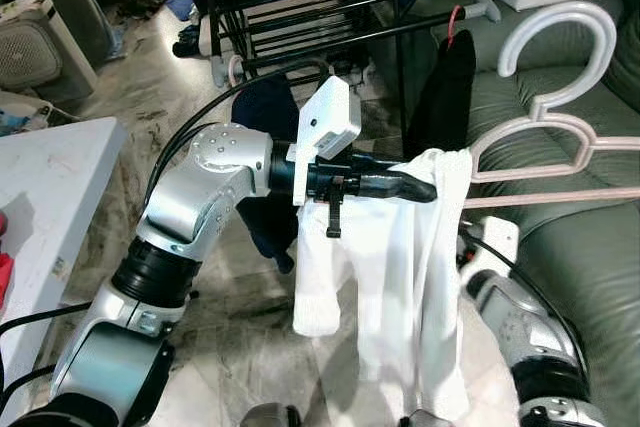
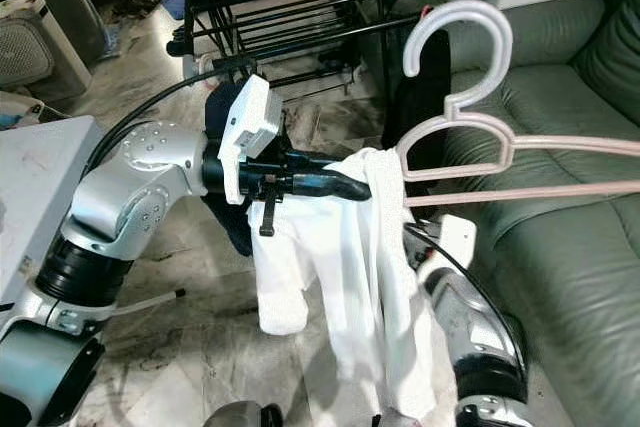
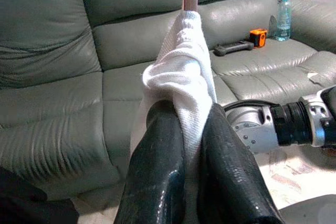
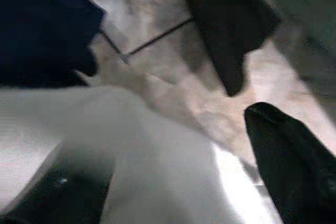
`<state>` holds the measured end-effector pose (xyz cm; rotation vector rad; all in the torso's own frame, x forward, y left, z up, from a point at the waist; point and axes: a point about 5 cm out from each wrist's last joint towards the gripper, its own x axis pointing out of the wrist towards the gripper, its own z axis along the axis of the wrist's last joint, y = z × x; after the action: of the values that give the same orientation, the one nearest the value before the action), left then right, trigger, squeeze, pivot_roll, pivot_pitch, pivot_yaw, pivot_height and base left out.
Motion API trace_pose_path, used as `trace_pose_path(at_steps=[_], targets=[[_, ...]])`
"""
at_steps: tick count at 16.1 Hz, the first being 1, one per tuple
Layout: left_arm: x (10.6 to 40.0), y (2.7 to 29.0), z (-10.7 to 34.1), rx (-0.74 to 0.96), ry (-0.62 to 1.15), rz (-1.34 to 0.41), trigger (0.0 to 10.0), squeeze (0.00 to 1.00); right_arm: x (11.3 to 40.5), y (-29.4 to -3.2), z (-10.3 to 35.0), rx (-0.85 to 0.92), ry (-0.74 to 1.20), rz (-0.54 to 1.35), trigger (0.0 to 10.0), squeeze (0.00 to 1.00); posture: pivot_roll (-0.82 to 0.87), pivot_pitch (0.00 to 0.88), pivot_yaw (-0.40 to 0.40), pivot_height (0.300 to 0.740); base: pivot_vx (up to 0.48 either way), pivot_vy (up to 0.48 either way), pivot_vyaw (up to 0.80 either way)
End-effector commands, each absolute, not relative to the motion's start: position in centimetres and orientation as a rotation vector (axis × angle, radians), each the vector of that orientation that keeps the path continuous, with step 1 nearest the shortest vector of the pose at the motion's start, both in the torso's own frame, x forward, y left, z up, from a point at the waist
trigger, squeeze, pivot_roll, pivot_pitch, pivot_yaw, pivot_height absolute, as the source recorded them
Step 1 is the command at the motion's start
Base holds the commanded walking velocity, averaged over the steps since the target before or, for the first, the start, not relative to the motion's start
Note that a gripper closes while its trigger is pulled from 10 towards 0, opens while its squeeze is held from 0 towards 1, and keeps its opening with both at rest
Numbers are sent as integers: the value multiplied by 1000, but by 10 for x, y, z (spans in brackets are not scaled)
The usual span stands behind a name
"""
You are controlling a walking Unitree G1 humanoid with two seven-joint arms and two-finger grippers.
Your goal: Hang hanger
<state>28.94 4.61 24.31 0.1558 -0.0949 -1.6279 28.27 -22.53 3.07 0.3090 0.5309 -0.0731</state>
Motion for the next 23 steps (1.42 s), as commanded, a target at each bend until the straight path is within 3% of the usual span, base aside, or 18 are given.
trace_pose_path(at_steps=[1,4,7,8,12,15,18,19,20,22,23], targets=[[289,54,257,150,-159,-1601,10000,0,276,-248,28,271,538,-223,0,0,9,39,126,740,0,0,0],[297,63,254,159,-145,-1543,10000,0,258,-315,56,121,370,-621,0,0,-2,39,124,740,0,0,0],[312,81,235,180,-84,-1440,10000,0,250,-344,102,5,149,-752,0,0,-20,40,125,740,0,0,0],[318,100,213,176,15,-1387,10000,0,248,-361,132,-23,37,-829,0,0,-20,40,125,740,0,0,0],[306,131,173,144,282,-1468,10000,0,262,-377,181,-15,-132,-858,0,0,-32,41,117,740,0,0,0],[309,140,149,211,350,-1420,10000,0,274,-368,192,-23,-179,-799,0,0,-34,39,111,740,0,0,0],[334,134,132,400,288,-1122,10000,0,291,-342,191,-37,-174,-661,0,0,-40,33,104,740,0,0,0],[340,131,133,362,271,-1048,10000,0,296,-334,191,-48,-173,-626,0,0,-46,26,98,740,0,0,0],[350,120,136,264,208,-917,10000,0,311,-309,194,-58,-185,-517,0,0,-55,23,92,740,0,0,0],[355,113,136,203,173,-843,10000,0,323,-290,198,-43,-203,-443,0,0,-56,20,88,740,0,0,0],[359,102,137,87,131,-740,10000,0,338,-256,206,-44,-230,-320,0,0,-53,16,83,740,0,0,0]])
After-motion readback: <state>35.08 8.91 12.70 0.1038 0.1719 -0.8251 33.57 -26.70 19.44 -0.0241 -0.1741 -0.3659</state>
